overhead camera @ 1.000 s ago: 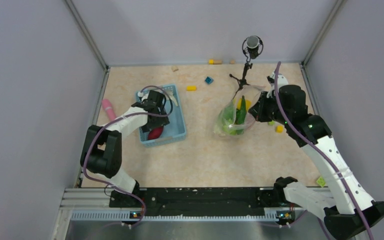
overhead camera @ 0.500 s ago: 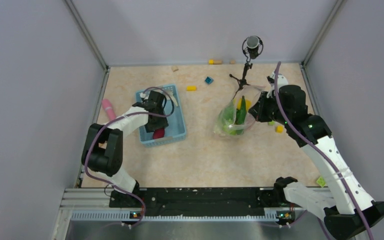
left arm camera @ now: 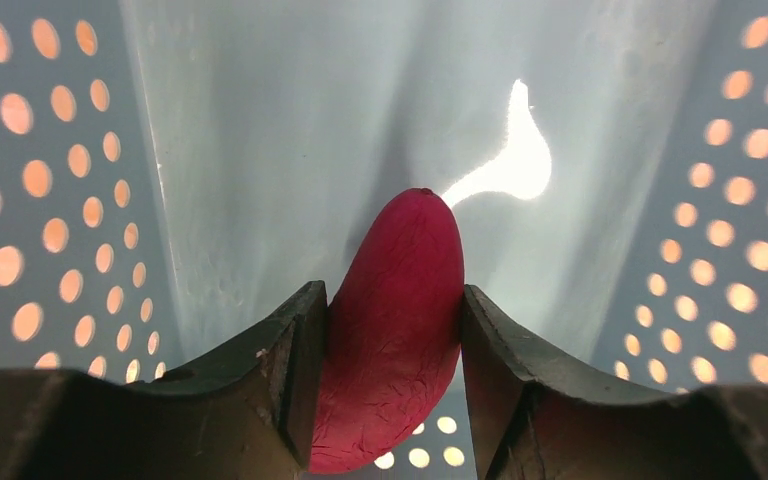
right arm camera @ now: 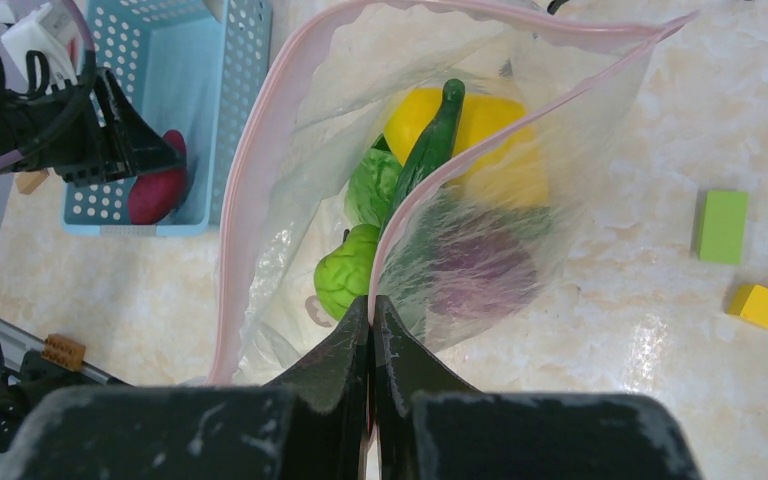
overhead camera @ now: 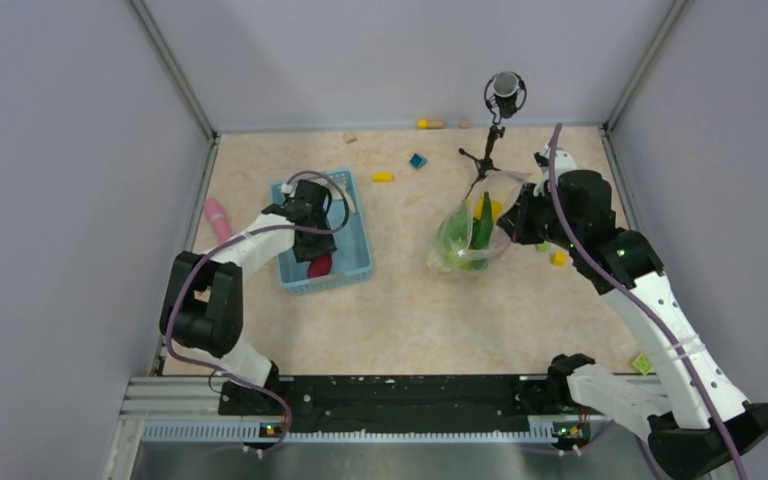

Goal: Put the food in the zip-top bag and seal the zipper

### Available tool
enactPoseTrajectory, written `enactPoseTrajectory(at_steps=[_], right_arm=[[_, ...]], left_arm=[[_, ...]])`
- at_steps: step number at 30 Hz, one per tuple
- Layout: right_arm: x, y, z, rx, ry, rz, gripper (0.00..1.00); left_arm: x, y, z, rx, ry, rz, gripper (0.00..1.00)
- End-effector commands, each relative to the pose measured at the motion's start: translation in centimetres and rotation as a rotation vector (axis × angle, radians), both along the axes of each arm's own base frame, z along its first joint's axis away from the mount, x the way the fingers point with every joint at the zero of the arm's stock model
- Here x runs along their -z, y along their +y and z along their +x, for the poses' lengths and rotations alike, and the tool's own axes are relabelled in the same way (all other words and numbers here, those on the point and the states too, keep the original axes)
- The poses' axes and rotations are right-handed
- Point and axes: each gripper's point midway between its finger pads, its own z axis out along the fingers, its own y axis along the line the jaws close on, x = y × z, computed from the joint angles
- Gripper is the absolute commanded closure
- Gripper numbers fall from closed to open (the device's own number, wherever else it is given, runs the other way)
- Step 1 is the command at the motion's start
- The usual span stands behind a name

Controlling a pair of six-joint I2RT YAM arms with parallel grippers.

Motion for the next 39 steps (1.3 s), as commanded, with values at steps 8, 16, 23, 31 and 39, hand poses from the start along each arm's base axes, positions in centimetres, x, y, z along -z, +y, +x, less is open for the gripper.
enactPoseTrajectory(at_steps=[8, 16, 23, 31, 39], right_arm=[[-3.6, 0.4, 0.0, -0.030, -0.089, 0.048, 1.00], [-7.6, 3.0, -0.6, -0.179, -0.136, 0.131, 1.00], [-7.7, 6.0, 0.2, -0.342, -0.093, 0.155, 1.00], [-7.9, 7.6, 0.9, -0.402, -0.088, 0.211, 1.00], [-7.0, 7.8, 0.1, -0.419, -0.077, 0.236, 1.00]], left_arm=[[-20.2, -9.1, 3.4, 0.423, -0.631, -0.417, 1.00], [-27.7, -14.1, 0.6, 0.712, -0.785, -0.609, 1.00], [-33.8, -16.9, -2.6, 0.885, -0.914, -0.674, 1.00], [-36.6, -18.8, -3.2, 0.869, -1.030, -0.652, 1.00], [-36.5, -22.5, -1.9, 0.832, -1.049, -0.755, 1.00]])
